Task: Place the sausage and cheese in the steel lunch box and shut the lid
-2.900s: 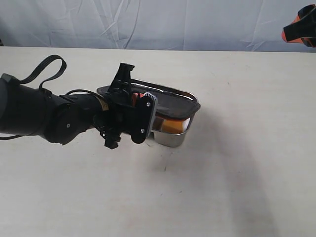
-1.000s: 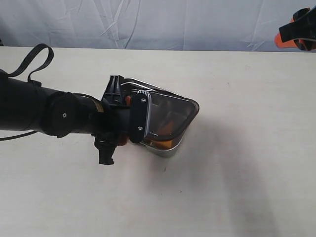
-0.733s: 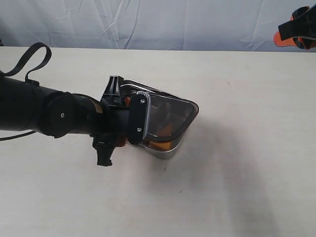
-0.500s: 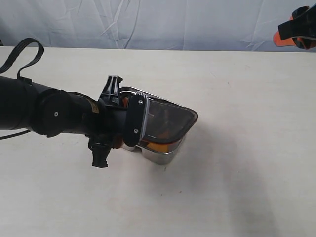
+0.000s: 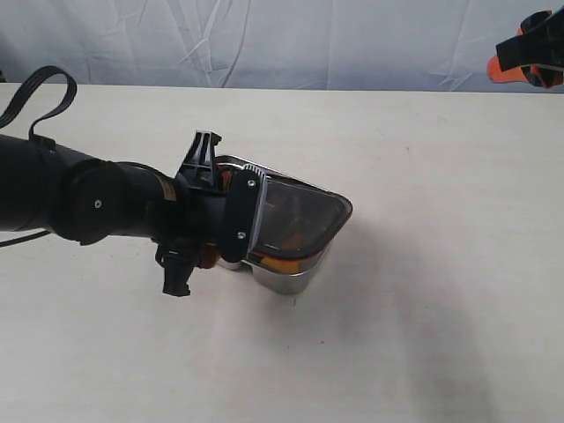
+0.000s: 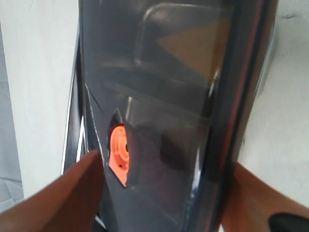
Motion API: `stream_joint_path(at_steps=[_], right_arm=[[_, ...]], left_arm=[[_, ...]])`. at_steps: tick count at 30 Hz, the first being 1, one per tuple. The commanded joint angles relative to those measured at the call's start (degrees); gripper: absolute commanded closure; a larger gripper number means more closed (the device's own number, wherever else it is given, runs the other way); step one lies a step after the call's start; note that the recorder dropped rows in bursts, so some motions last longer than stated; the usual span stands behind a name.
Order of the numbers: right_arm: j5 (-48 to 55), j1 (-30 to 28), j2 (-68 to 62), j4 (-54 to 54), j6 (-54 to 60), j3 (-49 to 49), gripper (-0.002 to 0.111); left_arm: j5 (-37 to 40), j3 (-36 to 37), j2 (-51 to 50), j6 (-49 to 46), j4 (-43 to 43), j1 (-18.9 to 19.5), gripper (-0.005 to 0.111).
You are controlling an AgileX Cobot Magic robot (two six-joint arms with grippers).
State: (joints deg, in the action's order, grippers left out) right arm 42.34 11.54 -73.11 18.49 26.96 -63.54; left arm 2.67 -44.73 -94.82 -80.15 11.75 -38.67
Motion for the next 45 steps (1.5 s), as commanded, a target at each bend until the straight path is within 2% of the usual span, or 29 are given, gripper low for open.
stream_joint_path(at_steps=[1, 7, 16, 20, 24, 27, 30, 35, 37, 41, 45], right_arm=[[-0.34, -0.23, 0.27, 0.12, -0.02, -0.19, 0.058], [3.51, -0.23, -1.56, 3.84, 0.08, 0.04, 0.058], [2.91, -0.12, -6.62, 6.57, 0.08, 1.65, 0.058], [2.75, -0.12, -7.77, 7.16, 0.08, 2.18, 0.058], [4.73, -0.12, -9.14, 15.41, 1.03, 2.73, 0.058], [7.13, -0.12, -11.57, 22.79, 1.56, 6.75, 0.058], [5.96, -0.12, -13.34, 32.06, 4.2, 12.85, 0.058], [5.07, -0.12, -13.44, 56.4, 15.41, 23.69, 0.058], [6.09, -0.12, -13.44, 61.5, 17.89, 25.85, 0.058], [6.73, -0.12, -13.44, 66.46, 19.79, 28.89, 0.058], [6.93, -0.02, -13.44, 67.75, 19.79, 30.5, 0.058]], left_arm=[[3.66, 0.62, 1.35, 0.58, -0.07, 0.19, 0.045], [5.2, 0.62, 3.84, 0.58, -1.8, 0.19, 0.045], [5.46, 0.62, 5.03, 0.68, -2.3, 0.19, 0.045], [8.66, 0.62, 5.51, 0.68, -2.3, 0.19, 0.045], [10.08, 0.62, 7.91, 0.68, -2.4, 0.19, 0.045], [11.12, 0.62, 10.55, 1.95, -2.4, 0.19, 0.045], [11.26, 0.62, 13.31, 13.19, -2.4, 0.3, 0.045], [11.93, 0.62, 17.29, 40.55, -2.4, 0.3, 0.045], [12.18, 0.62, 17.32, 48.27, -2.29, 0.3, 0.045], [12.54, 0.62, 17.32, 60.64, -2.28, 0.54, 0.045], [14.99, 0.62, 17.32, 69.95, -1.75, 3.42, 0.045]])
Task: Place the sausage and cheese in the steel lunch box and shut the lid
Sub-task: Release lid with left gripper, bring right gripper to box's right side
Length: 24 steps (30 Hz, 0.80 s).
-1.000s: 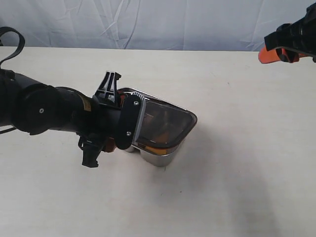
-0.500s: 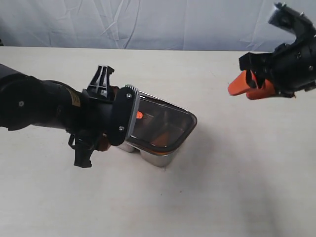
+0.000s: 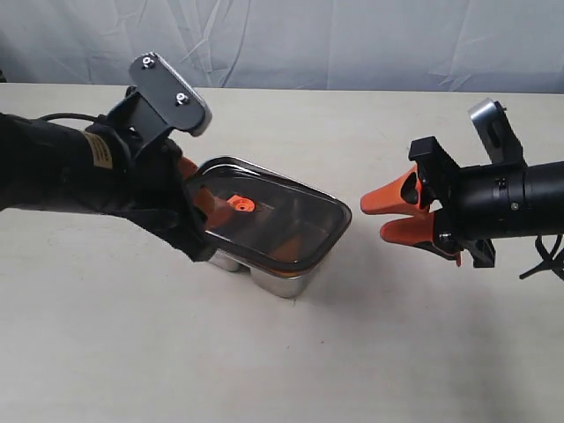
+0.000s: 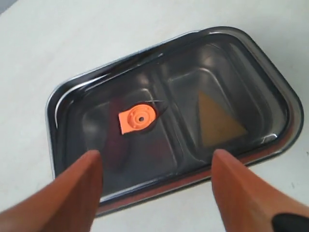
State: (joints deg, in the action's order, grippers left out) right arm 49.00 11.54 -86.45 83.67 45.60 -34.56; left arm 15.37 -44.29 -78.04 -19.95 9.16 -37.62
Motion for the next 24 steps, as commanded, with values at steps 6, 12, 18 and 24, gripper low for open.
stream_joint_path(at_steps=[6, 12, 18, 24], right_arm=[[-0.56, 5.09, -0.09, 6.28, 0.92, 2.4, 0.058], [-8.54, 13.02, -0.09, 11.44, 0.62, 2.4, 0.058], [-11.64, 16.68, -0.09, 11.72, -3.73, 2.4, 0.058], [-12.38, 17.22, -0.09, 11.98, -6.03, 2.4, 0.058]], left_arm=[[8.07, 0.18, 0.53, 11.93, 2.82, 8.83, 0.045], [5.81, 0.18, 0.53, 12.1, 2.82, 14.92, 0.045], [3.91, 0.18, 0.53, 12.5, 3.9, 19.57, 0.045], [1.28, 0.18, 0.53, 12.5, 4.39, 20.05, 0.045]])
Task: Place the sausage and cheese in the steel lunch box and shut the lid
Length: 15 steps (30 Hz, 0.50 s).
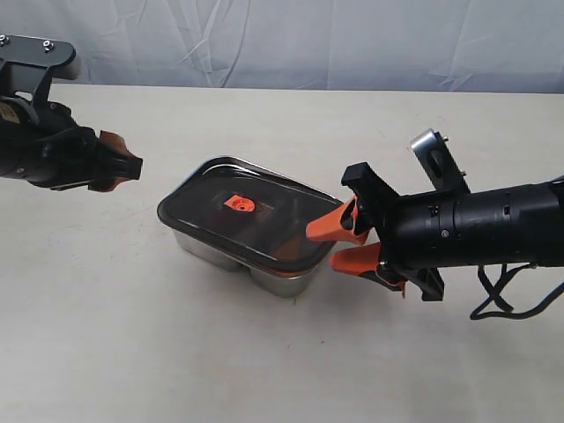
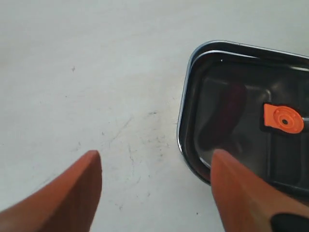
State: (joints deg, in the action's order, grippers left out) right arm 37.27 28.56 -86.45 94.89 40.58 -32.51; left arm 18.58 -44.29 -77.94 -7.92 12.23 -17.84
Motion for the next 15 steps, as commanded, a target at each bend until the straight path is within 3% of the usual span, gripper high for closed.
stream_joint_path(at_steps=[1, 15], right_arm=[[-1.03, 0.2, -0.09, 0.76, -1.69, 0.36, 0.058], [-2.01, 0.2, -0.09, 0.76, -3.01, 0.36, 0.058]], left_arm=[[-2.03, 0.18, 0.44, 0.47, 1.32, 0.27, 0.045], [-2.15, 0.18, 0.54, 0.47, 1.32, 0.27, 0.045]])
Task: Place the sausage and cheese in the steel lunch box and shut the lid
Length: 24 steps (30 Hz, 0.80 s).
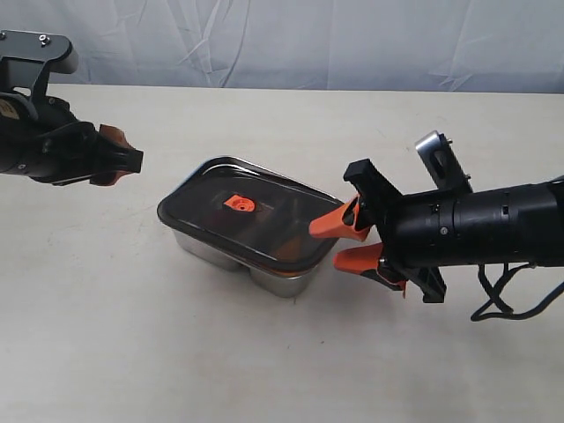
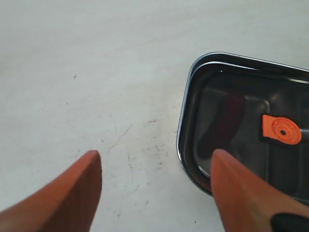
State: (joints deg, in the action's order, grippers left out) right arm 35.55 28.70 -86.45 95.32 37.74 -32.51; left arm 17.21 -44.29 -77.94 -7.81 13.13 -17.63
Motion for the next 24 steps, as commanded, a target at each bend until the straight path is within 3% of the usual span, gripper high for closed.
stream_joint_path(at_steps=[1, 14, 24], right_arm=[[-0.43, 0.06, -0.09, 0.33, -0.17, 0.36, 0.058], [-4.15, 5.77, -3.87, 4.62, -1.14, 0.36, 0.058], [0.4, 5.77, -4.43, 4.62, 0.25, 0.11, 0.059]], left_arm=[[-0.79, 0.18, 0.54, 0.36, 0.42, 0.06, 0.045], [-0.91, 0.18, 0.53, 0.36, 0.42, 0.06, 0.045], [-0.48, 0.18, 0.53, 0.36, 0.3, 0.06, 0.045]])
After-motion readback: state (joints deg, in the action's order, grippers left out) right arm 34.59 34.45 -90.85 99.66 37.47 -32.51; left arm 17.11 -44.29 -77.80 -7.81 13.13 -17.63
